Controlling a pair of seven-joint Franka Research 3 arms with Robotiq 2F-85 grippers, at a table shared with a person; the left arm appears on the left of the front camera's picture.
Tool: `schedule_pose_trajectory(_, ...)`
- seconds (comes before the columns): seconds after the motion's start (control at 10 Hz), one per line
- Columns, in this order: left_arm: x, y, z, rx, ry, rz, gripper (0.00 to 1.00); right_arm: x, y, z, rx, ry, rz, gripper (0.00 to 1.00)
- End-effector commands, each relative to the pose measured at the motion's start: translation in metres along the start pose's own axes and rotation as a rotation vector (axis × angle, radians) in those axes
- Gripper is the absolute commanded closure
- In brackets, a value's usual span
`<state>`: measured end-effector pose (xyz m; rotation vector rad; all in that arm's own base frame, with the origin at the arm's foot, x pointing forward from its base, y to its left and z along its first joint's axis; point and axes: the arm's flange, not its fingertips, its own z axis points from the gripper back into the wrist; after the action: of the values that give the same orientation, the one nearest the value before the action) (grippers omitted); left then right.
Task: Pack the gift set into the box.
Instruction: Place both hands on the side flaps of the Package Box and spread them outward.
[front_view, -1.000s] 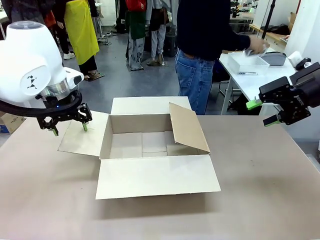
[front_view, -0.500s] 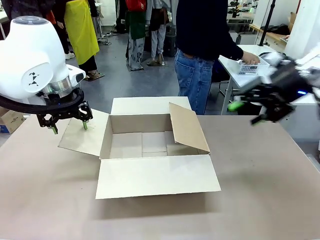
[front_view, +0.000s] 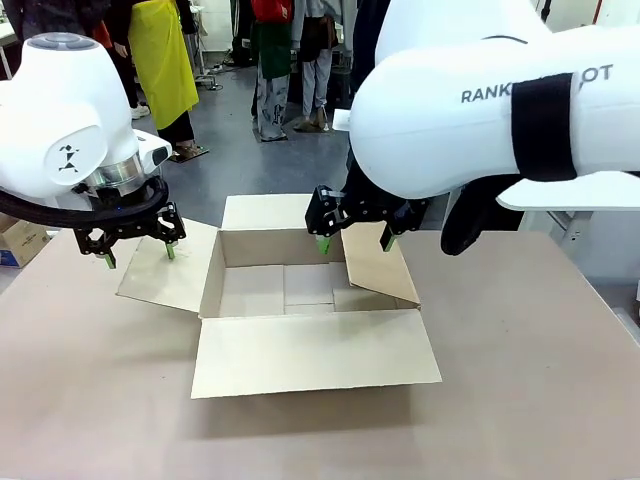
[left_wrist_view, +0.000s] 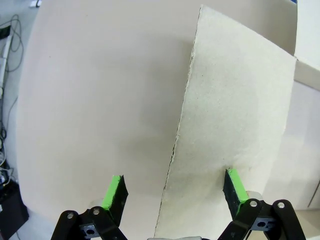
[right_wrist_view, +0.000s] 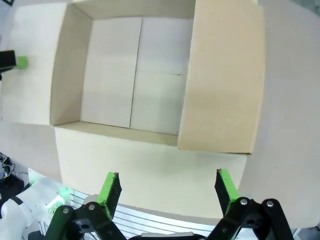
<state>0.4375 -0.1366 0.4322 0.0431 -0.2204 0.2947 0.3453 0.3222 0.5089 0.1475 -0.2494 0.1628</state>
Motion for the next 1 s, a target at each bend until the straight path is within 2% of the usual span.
schedule_pose_trajectory(0.0, 0.0, 0.001, 0.002, 0.02, -0.013, 0.012, 0.0, 0.008, 0.003, -0.008, -0.156, 0.017, -0.1, 0.0)
schedule_pose_trajectory(0.2, 0.0, 0.001, 0.002, 0.02, -0.013, 0.012, 0.0, 0.046, 0.034, -0.047, -0.243, -0.016, -0.064, 0.0)
schedule_pose_trajectory(0.3, 0.0, 0.001, 0.002, 0.02, -0.013, 0.012, 0.0, 0.059, 0.033, -0.059, -0.302, -0.033, -0.106, 0.0)
schedule_pose_trajectory(0.4, 0.0, 0.001, 0.002, 0.02, -0.013, 0.012, 0.0, 0.069, 0.029, -0.069, -0.278, -0.038, -0.105, 0.0)
schedule_pose_trajectory(0.5, 0.0, 0.001, 0.002, 0.02, -0.013, 0.012, 0.0, 0.079, 0.026, -0.08, -0.322, -0.035, -0.115, 0.0)
schedule_pose_trajectory(0.6, 0.0, 0.001, 0.002, 0.02, -0.013, 0.012, 0.0, 0.088, 0.022, -0.095, -0.377, 0.001, -0.138, 0.0)
schedule_pose_trajectory(0.8, 0.0, 0.001, 0.002, 0.02, -0.013, 0.012, 0.0, 0.099, 0.014, -0.119, -0.341, 0.044, -0.111, 0.0)
schedule_pose_trajectory(0.9, 0.0, 0.001, 0.002, 0.02, -0.013, 0.012, 0.0, 0.102, 0.009, -0.129, -0.365, 0.064, -0.128, 0.0)
